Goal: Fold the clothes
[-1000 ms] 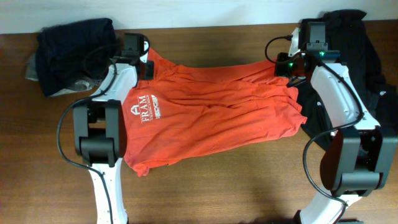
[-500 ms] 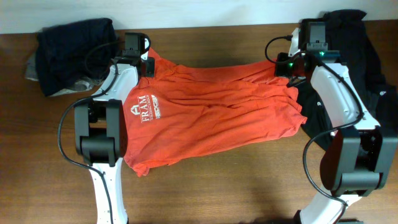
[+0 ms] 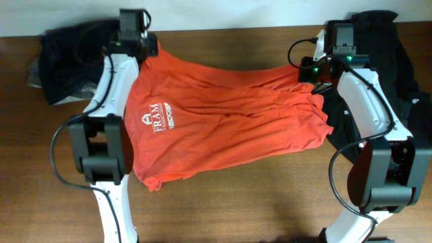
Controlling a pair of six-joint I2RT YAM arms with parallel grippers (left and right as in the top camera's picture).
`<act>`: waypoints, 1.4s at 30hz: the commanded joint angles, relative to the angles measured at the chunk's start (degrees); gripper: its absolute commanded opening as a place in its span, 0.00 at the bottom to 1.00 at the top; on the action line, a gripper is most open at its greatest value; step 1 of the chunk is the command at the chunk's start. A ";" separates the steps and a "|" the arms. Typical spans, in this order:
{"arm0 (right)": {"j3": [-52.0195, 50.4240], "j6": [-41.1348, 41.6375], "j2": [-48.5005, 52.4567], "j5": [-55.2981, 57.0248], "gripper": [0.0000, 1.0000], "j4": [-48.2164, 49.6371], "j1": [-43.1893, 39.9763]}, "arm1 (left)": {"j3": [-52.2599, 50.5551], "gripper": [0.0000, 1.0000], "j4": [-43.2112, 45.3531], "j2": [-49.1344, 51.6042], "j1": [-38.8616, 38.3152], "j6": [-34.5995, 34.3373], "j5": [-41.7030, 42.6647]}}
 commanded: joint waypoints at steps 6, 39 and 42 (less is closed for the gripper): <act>0.74 -1.11 -0.46 1.53 0.04 3.30 -1.57 | 3.54 0.01 -0.11 -6.86 0.39 -1.07 -0.46; 35.47 -8.46 -4.24 -4.57 0.04 -18.88 -9.97 | 3.54 0.01 -2.67 -21.44 4.28 1.22 -0.94; 41.35 -8.48 -5.03 -4.48 0.04 -24.68 -9.99 | 3.54 0.01 -3.06 -26.49 4.28 2.64 -1.81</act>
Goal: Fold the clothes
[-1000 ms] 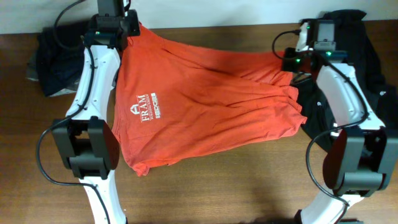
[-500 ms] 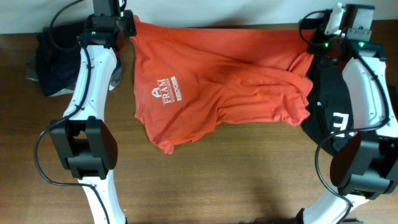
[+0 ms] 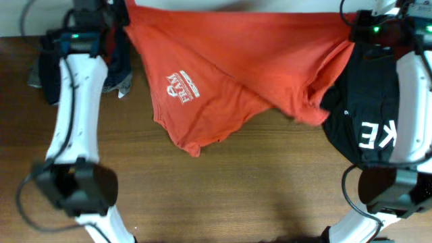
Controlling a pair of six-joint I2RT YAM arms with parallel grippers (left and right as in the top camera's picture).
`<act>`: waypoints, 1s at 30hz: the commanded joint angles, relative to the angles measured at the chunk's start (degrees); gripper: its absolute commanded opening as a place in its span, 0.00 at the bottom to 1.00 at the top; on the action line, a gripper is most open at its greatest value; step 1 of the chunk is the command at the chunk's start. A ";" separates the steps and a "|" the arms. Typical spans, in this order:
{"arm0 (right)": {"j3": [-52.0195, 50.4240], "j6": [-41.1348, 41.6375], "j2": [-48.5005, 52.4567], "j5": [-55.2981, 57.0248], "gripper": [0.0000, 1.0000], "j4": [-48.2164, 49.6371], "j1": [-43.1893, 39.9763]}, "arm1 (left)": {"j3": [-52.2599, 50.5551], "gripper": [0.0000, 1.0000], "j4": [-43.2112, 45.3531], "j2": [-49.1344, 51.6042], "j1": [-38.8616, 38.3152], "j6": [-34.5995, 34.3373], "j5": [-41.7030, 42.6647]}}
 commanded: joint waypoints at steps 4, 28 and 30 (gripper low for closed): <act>13.31 -0.48 -4.57 1.05 0.04 -9.66 -0.35 | 0.70 0.01 -0.42 -13.73 0.83 4.13 -2.89; 29.22 0.24 -17.16 0.98 0.04 -33.99 -0.33 | 0.70 0.01 -13.31 -40.39 0.83 7.82 -6.23; 29.22 0.24 -17.00 1.01 0.04 -35.41 -0.33 | 0.70 0.01 -14.58 -40.09 0.83 7.82 -6.34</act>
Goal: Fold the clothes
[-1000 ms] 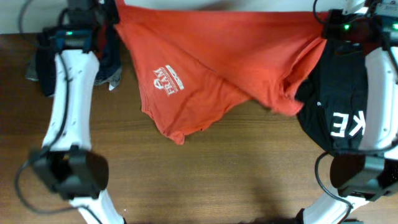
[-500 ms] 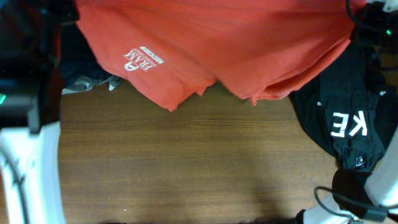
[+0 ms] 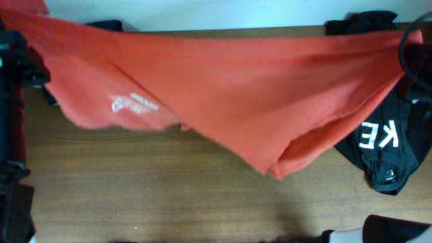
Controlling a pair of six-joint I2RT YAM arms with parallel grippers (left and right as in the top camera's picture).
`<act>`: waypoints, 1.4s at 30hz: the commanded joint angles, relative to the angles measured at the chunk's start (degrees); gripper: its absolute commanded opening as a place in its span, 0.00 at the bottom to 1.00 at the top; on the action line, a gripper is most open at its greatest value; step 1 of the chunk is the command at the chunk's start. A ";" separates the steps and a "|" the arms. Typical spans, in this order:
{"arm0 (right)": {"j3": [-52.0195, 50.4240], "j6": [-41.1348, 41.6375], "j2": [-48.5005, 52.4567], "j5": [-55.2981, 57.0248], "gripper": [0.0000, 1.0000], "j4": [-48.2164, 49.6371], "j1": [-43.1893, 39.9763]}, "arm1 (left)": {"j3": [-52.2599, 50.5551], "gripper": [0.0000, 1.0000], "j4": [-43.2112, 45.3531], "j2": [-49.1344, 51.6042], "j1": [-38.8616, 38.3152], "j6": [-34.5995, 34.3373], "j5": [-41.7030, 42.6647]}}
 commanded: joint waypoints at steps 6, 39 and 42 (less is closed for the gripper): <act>-0.63 0.85 2.16 0.70 0.04 -0.79 -0.33 | 0.61 0.01 -1.92 4.94 0.50 0.94 -1.68; 0.92 2.84 -20.79 -2.25 0.04 -0.79 -0.28 | 15.47 0.01 -11.43 -9.64 0.48 3.10 -1.68; -1.05 2.84 -19.96 -2.25 0.04 -0.79 -0.28 | 14.14 0.01 -11.43 -7.61 0.48 3.08 -1.68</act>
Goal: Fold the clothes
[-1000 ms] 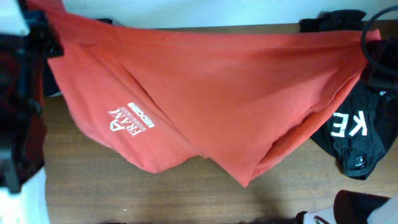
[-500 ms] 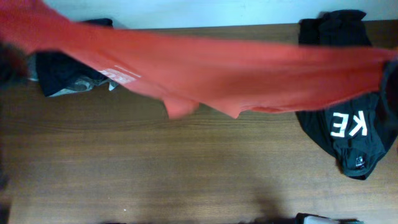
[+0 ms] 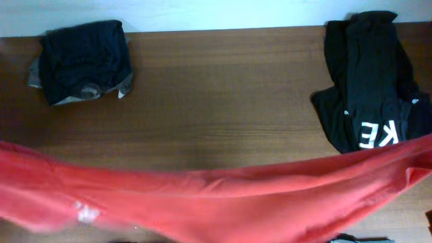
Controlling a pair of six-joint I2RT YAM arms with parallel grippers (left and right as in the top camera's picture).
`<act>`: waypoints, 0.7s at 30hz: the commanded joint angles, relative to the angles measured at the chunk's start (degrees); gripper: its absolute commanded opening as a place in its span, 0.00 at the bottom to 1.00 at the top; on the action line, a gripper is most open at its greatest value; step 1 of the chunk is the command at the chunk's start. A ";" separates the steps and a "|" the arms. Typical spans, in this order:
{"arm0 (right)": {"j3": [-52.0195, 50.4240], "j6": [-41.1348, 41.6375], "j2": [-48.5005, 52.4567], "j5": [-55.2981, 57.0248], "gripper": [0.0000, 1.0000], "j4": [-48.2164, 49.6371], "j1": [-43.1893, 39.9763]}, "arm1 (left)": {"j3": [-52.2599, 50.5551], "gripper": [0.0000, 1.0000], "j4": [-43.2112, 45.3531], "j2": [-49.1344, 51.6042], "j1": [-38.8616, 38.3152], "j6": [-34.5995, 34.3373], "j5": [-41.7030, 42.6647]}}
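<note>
A red T-shirt (image 3: 223, 202) is stretched in a wide, blurred band across the whole bottom of the overhead view, from the left edge to the right edge, and it looks lifted off the table. A white print (image 3: 86, 213) shows on its left part. Neither gripper nor either arm can be seen, so what holds the shirt is out of view.
A folded dark garment pile (image 3: 82, 61) lies at the back left of the brown wooden table (image 3: 223, 94). A crumpled black shirt with white letters "KE" (image 3: 370, 88) lies at the back right. A pale wall runs behind the table's far edge.
The red shirt spanned the upper and middle part of the view, hiding the left pile. It now spans the bottom edge, and the back of the table and both dark garments are uncovered.
First the red shirt lay flat on the table with both grippers at its far corners. Then it hung from the far edge with the arms raised. Then it was spread wide close to the camera. Now it stretches along the near side, arms out of view.
</note>
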 commanded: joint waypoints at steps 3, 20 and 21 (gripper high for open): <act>-5.18 0.83 3.74 0.28 0.04 -0.35 -0.28 | -3.19 0.01 -0.04 6.86 0.44 0.98 -0.83; -29.81 0.50 35.63 -0.33 0.04 20.35 2.97 | -5.60 0.01 0.74 44.68 0.28 -1.25 2.05; -30.21 0.37 38.23 -0.33 0.04 22.32 3.39 | -5.60 0.01 1.33 46.95 0.26 -1.25 2.86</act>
